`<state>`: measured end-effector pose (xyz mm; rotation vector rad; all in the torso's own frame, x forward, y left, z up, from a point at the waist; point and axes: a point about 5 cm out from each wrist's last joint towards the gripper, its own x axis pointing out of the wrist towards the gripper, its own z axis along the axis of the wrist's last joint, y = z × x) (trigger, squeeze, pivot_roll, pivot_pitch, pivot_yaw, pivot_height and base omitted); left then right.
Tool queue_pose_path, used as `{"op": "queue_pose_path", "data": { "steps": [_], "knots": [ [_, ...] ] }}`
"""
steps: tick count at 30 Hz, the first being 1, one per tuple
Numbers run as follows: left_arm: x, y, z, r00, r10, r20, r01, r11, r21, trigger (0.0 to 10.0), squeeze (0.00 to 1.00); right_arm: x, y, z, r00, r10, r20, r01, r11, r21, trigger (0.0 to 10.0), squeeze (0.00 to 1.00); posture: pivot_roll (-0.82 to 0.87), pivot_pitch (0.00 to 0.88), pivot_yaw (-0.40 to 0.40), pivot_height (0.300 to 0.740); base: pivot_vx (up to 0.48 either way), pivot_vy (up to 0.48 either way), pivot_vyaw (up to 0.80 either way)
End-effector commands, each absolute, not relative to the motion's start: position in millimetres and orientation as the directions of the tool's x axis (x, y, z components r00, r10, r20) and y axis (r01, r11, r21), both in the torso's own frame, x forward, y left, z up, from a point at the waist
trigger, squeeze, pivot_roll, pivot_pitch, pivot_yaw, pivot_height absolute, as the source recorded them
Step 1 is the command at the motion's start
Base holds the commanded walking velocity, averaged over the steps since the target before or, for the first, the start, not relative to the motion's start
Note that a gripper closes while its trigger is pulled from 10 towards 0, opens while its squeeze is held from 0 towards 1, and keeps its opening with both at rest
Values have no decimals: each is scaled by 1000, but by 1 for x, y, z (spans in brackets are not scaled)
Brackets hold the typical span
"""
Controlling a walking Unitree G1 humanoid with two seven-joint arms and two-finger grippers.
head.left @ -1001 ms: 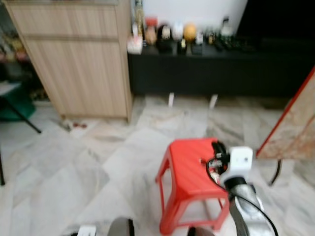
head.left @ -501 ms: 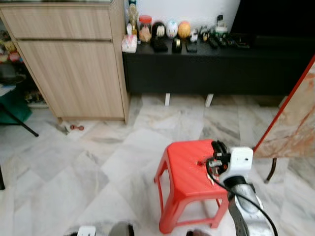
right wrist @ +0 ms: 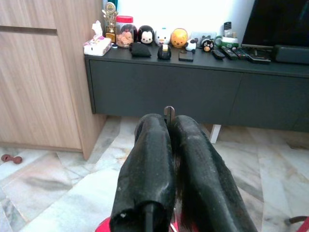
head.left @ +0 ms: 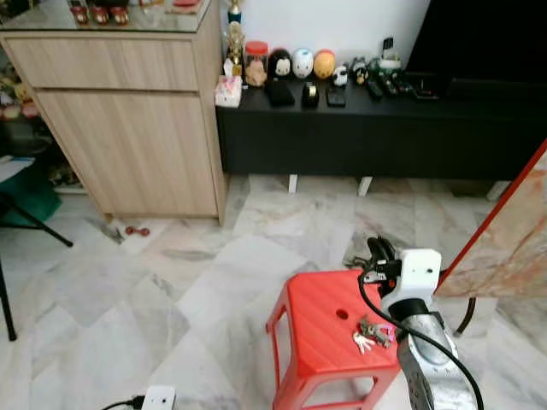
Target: Hang keys on a hook
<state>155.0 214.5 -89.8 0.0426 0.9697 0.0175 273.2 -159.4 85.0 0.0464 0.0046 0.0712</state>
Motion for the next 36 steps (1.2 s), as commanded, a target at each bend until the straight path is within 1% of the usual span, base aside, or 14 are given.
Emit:
{"op": "queue_pose_path", "data": {
  "steps": [1, 4, 13, 22, 36],
  "knots": [
    [149, 213, -93, 549, 31, -835, -1, 999, 36, 10000, 0, 274, -162, 90, 998, 57, 18, -58, 997, 60, 10000, 0, 68, 7, -88, 740, 0, 0, 0],
    [149, 212, -93, 549, 32, -835, -4, 999, 35, 10000, 0, 275, -163, 94, 998, 48, 41, -51, 996, 71, 10000, 0, 68, 1, -89, 740, 0, 0, 0],
    [152, 209, -92, 554, 12, -833, 28, 999, 33, 10000, 0, 277, -164, 95, 998, 41, 42, -44, 997, 70, 10000, 0, 65, 0, -90, 740, 0, 0, 0],
    [152, 207, -92, 555, 5, -832, 27, 999, 24, 10000, 0, 279, -168, 98, 999, 20, 50, -24, 996, 81, 10000, 0, 51, 1, -93, 740, 0, -268, 0],
    [154, 207, -91, 561, 3, -828, 33, 999, 27, 10000, 0, 279, -164, 95, 999, 16, 38, -20, 995, 98, 10000, 0, 63, 1, -88, 740, 0, -274, 0]
  ]
}}
